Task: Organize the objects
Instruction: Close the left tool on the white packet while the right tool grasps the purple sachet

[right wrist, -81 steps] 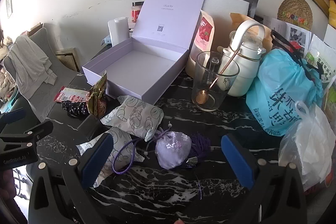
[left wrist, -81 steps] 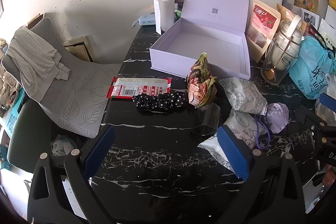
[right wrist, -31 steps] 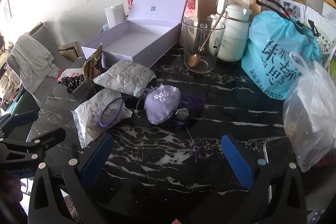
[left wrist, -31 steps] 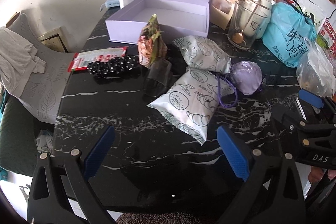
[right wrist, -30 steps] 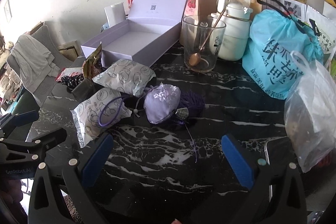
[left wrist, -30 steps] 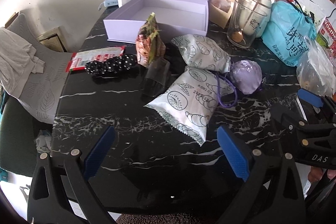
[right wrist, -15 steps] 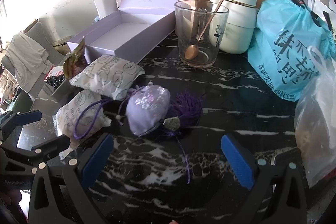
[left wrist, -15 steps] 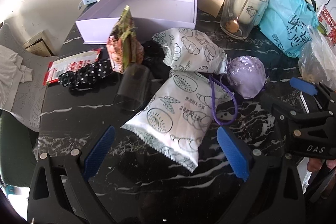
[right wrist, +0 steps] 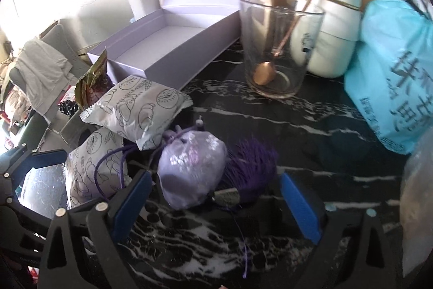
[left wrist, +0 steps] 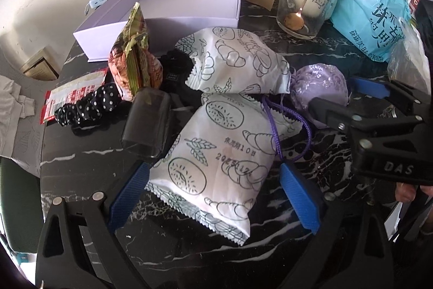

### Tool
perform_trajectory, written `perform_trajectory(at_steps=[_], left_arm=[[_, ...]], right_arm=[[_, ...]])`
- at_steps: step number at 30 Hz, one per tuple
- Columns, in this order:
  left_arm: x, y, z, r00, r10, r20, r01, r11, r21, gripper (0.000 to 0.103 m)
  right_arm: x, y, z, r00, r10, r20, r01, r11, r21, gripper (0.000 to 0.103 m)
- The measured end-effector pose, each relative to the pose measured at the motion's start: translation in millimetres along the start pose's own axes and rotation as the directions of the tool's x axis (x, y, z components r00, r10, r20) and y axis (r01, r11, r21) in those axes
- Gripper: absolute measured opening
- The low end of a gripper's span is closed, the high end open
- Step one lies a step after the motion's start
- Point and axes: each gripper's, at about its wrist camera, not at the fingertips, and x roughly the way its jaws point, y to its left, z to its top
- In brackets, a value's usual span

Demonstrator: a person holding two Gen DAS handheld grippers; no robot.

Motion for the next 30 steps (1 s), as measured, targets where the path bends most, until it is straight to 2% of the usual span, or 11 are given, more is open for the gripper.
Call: perform_trajectory(at_steps=[5,7,10,17,25,30], left_arm=[[-1,-3,-1,1.000,0.020,0.016,-0.021,1.000,0.016,0.082],[-4,-5,-3,0.999,0.017,0.035,-0.018,0.999,0.032,0.078],[-8,-3,-6,0.999,0.002,0.045,-0.003,1.000,0.030,0.073],[-15,-6,-19,0.998,-0.048,0.026,0.048,0.998,0.034,0.070],[-18,-12,-32,0.997,-0.075,-0.006,0.075,0.996,0.050,0.070],[-10,-11,-28,0.997,-0.078,-0.022,0.079,0.996,0.036,0.076]], right_arm=[[11,2,0,0.997,0.070,-0.032,-0.070,0.998,0.001,0.067],[10,4,-1,0.996,0.083,-0.034,-0.084,0.996,-0.006,0.051],[7,3,-5,0.995,0.086,-0.044,-0.086,0.996,-0.008,0.038],[-4,3,-21,0.993,0.102,-0.055,-0.102,0.995,0.003,0.038],[-18,3,-39,0.992,0.106,-0.064,-0.107,0.994,-0.001,0.038],[-25,2,-48,0.993,0.099,-0.065,-0.100,0.995,-0.008,0.038]])
